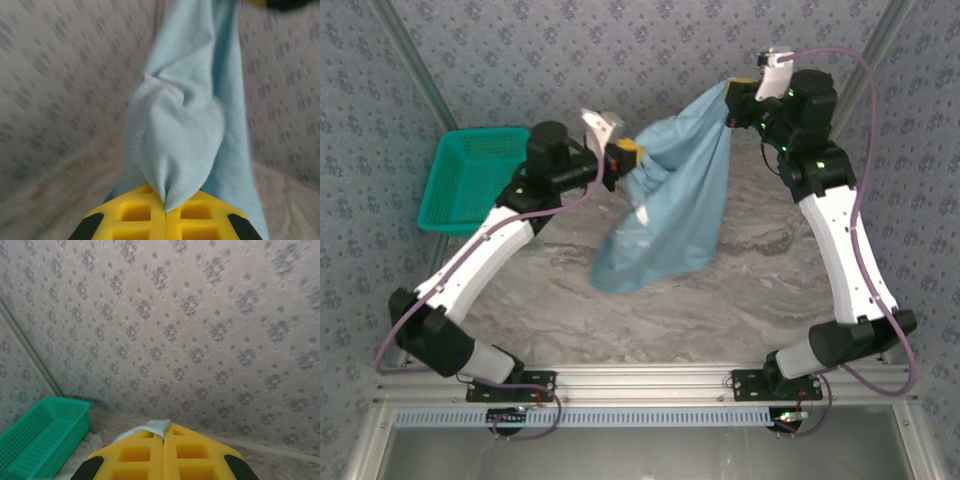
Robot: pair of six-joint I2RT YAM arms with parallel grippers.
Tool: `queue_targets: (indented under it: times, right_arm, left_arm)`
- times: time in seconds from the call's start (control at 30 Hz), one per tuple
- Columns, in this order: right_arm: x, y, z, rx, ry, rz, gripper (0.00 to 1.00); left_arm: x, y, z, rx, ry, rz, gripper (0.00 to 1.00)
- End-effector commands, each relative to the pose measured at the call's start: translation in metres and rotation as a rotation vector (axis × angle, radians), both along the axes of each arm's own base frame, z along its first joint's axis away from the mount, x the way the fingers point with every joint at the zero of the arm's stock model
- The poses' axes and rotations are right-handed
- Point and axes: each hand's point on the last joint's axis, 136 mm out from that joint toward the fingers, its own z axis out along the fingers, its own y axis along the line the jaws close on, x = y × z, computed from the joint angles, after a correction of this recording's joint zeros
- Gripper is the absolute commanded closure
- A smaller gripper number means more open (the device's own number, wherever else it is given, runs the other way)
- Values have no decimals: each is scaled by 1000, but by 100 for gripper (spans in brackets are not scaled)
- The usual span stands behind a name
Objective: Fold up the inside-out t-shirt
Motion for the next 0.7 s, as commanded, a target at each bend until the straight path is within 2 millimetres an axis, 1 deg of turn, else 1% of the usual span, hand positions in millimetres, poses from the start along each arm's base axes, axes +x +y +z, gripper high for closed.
queue_targets:
  times: [0.0, 0.03, 0.1, 0.13, 0.17, 0.2, 0.23, 0.27, 0.3, 0.33, 0.37, 0.4, 0.43, 0.47, 0.53, 0.57, 0.6, 0.63, 0.67]
  right_arm:
    - [-10, 5, 44, 10, -119, 10, 100]
    - [-16, 23, 47, 8, -138, 84, 100]
    - [-31, 67, 41, -17, -145, 262, 100]
    - [-37, 85, 36, -47, -139, 331, 100]
    - [-40, 92, 30, -71, -125, 354, 100]
    - [-37, 90, 24, -90, -103, 327, 100]
    - [-28, 79, 18, -99, -77, 257, 100]
    - [-17, 64, 14, -92, -50, 174, 100]
    - [-10, 52, 11, -79, -30, 119, 100]
    - [-6, 48, 9, -70, -22, 106, 100]
    - [-6, 55, 7, -73, -27, 136, 100]
    - [-10, 66, 4, -77, -21, 184, 100]
    - [-11, 70, -1, -97, -7, 188, 100]
    - [-9, 66, -5, -125, 9, 148, 100]
    - [4, 34, -10, -133, 32, 4, 100]
    - [6, 26, -11, -118, 33, -21, 100]
    - [8, 23, -10, -103, 28, -27, 100]
    - [7, 30, -12, -110, 20, 8, 100]
    - [3, 47, -16, -114, 24, 87, 100]
  left_arm:
    - [-3, 41, 48, -117, -108, 91, 100]
    - [5, 67, 64, -218, -114, 183, 100]
    - [16, 114, 84, -388, -95, 338, 100]
    - [16, 131, 92, -440, -99, 400, 100]
    - [13, 138, 98, -457, -107, 424, 100]
    - [6, 136, 105, -474, -117, 407, 100]
    - [-3, 123, 112, -477, -129, 340, 100]
    - [-15, 101, 117, -451, -146, 252, 100]
    - [-31, 68, 118, -376, -168, 147, 100]
    - [-48, 36, 113, -272, -189, 49, 100]
    - [-62, 14, 108, -196, -213, -22, 100]
    - [-70, 3, 103, -143, -219, -56, 100]
    - [-69, 8, 105, -152, -219, -33, 100]
    - [-58, 31, 113, -206, -219, 65, 100]
    - [-42, 96, 131, -405, -231, 274, 100]
    - [-42, 118, 138, -479, -236, 324, 100]
    - [-47, 123, 142, -492, -258, 317, 100]
    - [-55, 107, 143, -447, -260, 254, 100]
    - [-61, 81, 140, -373, -256, 174, 100]
